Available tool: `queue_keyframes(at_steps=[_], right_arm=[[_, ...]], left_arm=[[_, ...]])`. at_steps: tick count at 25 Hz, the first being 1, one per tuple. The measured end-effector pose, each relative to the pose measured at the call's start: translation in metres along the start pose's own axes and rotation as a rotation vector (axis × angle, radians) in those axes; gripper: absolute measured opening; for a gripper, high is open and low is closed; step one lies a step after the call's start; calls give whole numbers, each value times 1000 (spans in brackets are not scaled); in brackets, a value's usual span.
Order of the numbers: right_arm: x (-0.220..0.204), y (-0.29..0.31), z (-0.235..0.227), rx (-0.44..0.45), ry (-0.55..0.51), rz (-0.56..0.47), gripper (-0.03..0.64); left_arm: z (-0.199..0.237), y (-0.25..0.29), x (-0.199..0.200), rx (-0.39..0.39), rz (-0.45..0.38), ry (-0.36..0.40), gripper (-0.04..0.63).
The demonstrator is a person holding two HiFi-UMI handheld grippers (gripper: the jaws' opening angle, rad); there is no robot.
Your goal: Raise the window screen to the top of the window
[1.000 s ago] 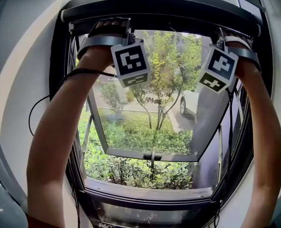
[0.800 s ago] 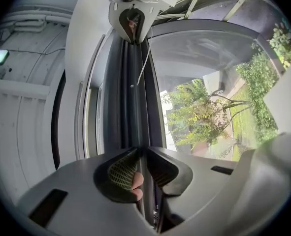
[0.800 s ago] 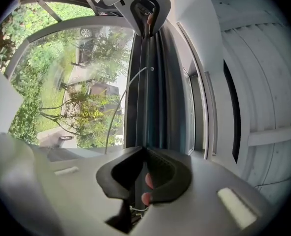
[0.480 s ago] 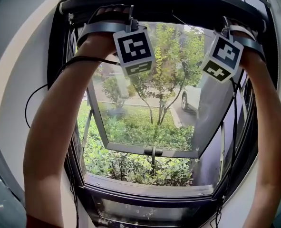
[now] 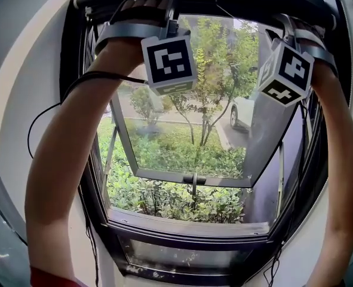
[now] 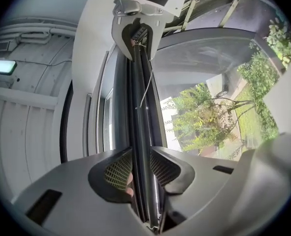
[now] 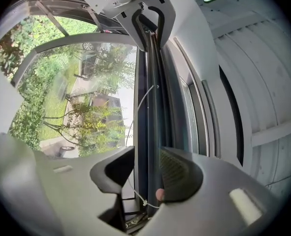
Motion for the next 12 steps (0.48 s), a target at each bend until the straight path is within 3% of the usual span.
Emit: queue_keyframes(at_steps=[3,12], right_arm=[[2,-10,5,-17,-15,-25,146],[9,-40,21,-8,-39,-99,146]], left_arm=[[1,-9,1,33,11,39,104],[-11,-38,1,-21,-35,-11,106]])
Point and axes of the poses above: the fingertips, and each gripper's own axes: y forward along the fingers, z to its left, x out of its top, the point moved 10 cm from there along -y, backward along the fingers, and after that the axes turned 4 degrees about y, right-handed, at the moved point
